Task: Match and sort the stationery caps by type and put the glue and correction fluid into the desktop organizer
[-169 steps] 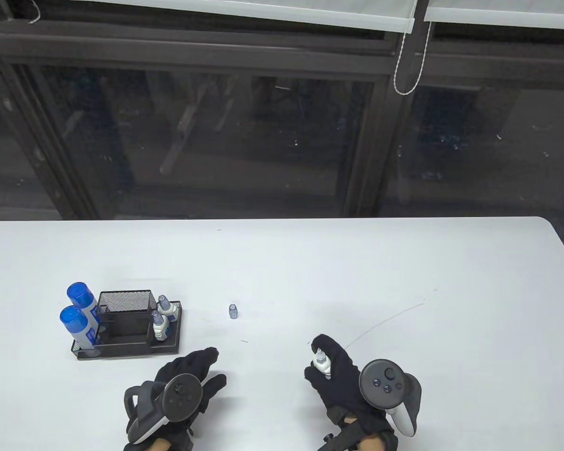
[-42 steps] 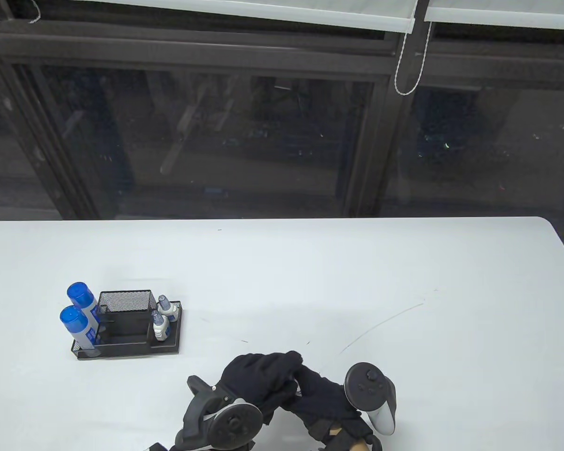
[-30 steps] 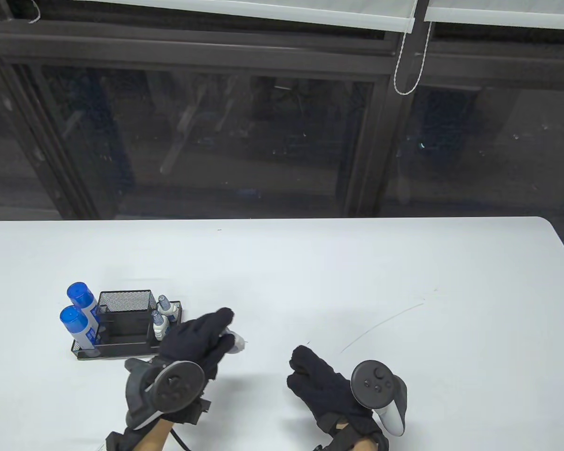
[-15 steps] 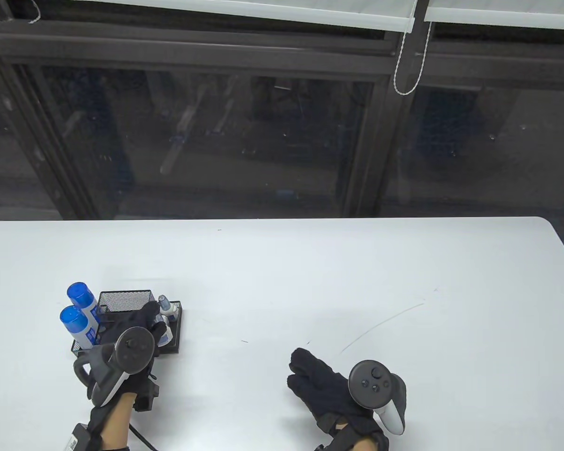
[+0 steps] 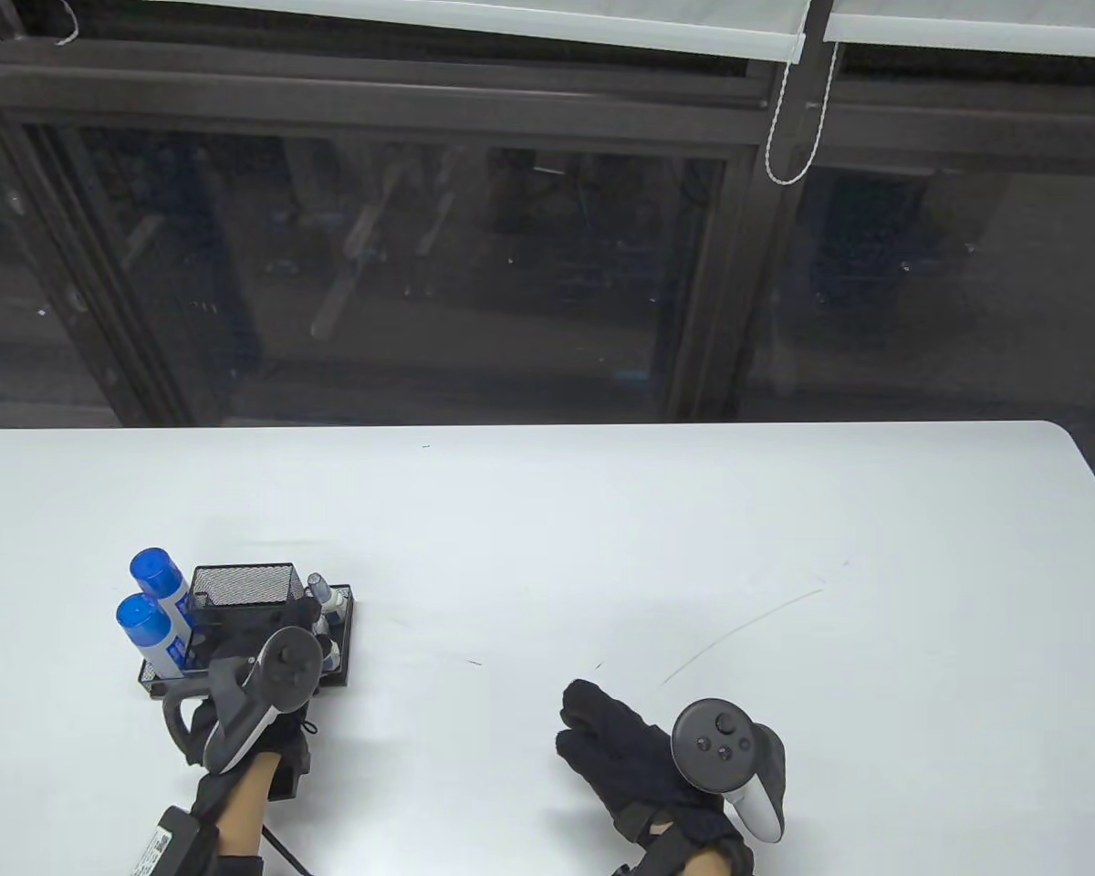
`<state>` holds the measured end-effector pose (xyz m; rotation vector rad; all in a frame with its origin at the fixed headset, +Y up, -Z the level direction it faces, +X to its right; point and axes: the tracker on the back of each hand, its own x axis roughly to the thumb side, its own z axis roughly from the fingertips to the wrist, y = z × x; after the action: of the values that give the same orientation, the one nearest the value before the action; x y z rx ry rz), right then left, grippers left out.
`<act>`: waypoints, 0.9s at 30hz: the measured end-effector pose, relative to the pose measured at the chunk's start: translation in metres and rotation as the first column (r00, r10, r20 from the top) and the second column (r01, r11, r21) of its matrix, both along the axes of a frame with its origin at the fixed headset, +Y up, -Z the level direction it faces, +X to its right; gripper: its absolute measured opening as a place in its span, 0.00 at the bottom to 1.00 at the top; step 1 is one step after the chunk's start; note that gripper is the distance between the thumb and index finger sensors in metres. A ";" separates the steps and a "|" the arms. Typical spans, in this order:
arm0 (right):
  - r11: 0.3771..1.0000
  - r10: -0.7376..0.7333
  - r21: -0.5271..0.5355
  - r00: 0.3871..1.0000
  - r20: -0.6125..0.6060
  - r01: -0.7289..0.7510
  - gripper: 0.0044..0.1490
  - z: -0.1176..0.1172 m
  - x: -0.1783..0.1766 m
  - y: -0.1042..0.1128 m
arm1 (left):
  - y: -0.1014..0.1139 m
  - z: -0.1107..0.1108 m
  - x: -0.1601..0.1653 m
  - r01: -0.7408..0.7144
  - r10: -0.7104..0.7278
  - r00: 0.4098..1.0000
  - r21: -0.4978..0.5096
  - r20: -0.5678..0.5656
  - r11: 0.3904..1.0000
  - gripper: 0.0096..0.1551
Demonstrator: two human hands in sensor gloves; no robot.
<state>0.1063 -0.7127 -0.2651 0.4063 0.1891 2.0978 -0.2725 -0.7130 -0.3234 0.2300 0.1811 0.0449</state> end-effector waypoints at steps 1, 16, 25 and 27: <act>1.000 0.003 0.001 1.000 0.000 -0.003 0.42 0.000 0.000 0.000 | -0.001 0.000 0.001 0.018 -0.018 1.000 -0.002 -0.003 1.000 0.27; 0.965 0.225 0.092 0.956 0.190 -0.246 0.45 -0.002 0.022 0.009 | 0.065 0.029 0.035 -0.024 -0.001 0.991 0.186 0.135 0.982 0.33; 0.889 0.382 0.136 0.870 0.311 -0.438 0.46 0.000 0.035 0.021 | 0.088 0.048 0.077 -0.130 0.077 0.921 0.114 0.383 0.985 0.38; 0.876 0.410 0.127 0.855 0.317 -0.466 0.46 -0.002 0.034 0.018 | 0.085 0.054 0.083 -0.151 0.103 0.904 0.084 0.414 0.985 0.40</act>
<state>0.1408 -0.6944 -0.2675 0.1841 -0.1121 2.6155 -0.1897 -0.6278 -0.2689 0.3179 -0.2262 0.2328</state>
